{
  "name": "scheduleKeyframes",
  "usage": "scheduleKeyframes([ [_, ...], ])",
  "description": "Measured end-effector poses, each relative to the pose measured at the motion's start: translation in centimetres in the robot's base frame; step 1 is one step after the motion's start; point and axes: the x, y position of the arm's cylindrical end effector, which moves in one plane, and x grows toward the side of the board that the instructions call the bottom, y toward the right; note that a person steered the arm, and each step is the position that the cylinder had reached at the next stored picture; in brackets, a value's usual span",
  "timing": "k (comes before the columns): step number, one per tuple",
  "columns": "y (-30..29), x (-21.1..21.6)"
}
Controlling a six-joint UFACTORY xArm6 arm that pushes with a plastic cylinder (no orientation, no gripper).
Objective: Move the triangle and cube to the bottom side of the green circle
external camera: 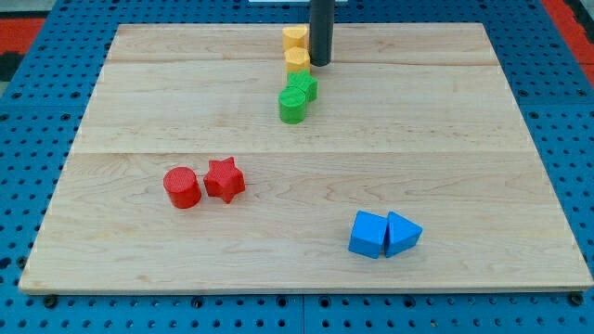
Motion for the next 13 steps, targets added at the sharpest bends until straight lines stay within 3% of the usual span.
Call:
scheduleKeyframes([
  [1, 2.4, 0.0],
  [2, 10.3, 8.0],
  [3, 18.6, 18.7],
  [4, 21.1, 30.9],
  [5, 12.8, 33.3],
  [8, 3.8, 27.4],
  [9, 10.1, 28.8],
  [13, 0.1, 17.8],
])
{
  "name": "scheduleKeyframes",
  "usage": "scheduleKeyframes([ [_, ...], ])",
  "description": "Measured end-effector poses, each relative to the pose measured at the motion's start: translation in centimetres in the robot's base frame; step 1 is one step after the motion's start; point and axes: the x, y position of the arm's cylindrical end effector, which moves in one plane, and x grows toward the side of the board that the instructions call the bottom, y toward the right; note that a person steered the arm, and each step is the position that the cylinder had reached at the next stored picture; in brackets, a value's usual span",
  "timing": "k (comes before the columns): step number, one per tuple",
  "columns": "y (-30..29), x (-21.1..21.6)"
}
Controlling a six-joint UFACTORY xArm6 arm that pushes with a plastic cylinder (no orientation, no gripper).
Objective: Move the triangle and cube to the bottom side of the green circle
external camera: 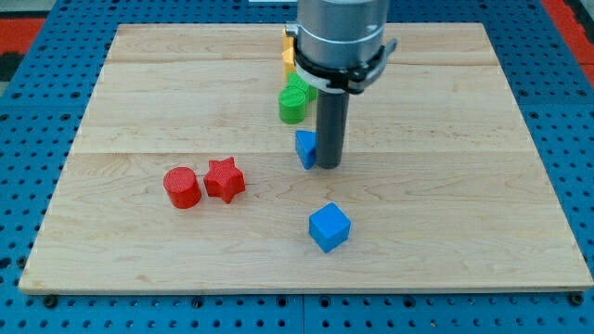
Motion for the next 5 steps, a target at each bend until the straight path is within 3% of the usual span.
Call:
scheduleKeyframes([
  [1, -2.4, -3.2],
  [2, -1.6, -2.6],
  [3, 4.4, 2.0],
  [4, 7.4, 9.3],
  [5, 6.6, 14.1],
])
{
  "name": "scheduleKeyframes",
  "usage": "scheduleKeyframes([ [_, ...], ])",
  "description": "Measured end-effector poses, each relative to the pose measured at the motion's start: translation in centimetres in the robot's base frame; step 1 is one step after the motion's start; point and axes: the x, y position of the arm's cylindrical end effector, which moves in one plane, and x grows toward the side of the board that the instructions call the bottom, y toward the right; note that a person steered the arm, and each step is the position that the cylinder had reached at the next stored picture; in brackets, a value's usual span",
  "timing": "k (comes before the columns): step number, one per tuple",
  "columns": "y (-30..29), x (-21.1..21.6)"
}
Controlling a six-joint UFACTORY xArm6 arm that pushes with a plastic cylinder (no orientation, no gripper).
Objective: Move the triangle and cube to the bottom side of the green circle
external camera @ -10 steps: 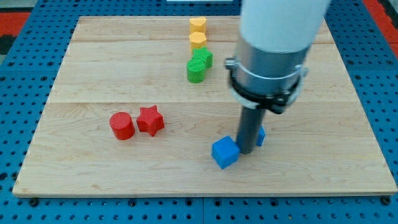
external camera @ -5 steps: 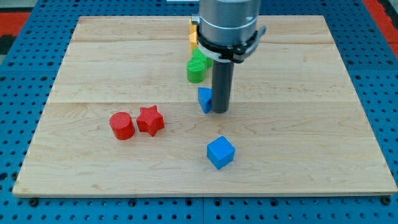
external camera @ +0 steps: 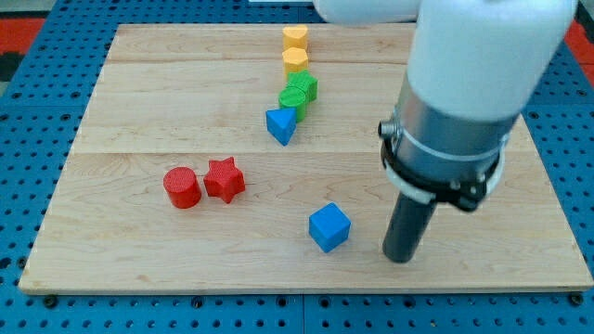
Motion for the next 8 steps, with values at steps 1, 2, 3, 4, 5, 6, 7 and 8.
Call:
scheduleKeyframes([
  [1, -5.6, -0.8],
  [2, -8.7, -6.8],
  [3, -9.5, -10.3],
  [4, -6.2, -8.9],
  [5, -5.8, -9.0],
  [6, -10.6, -8.9],
  [7, -12.8, -10.3],
  [8, -13.4, -8.5],
])
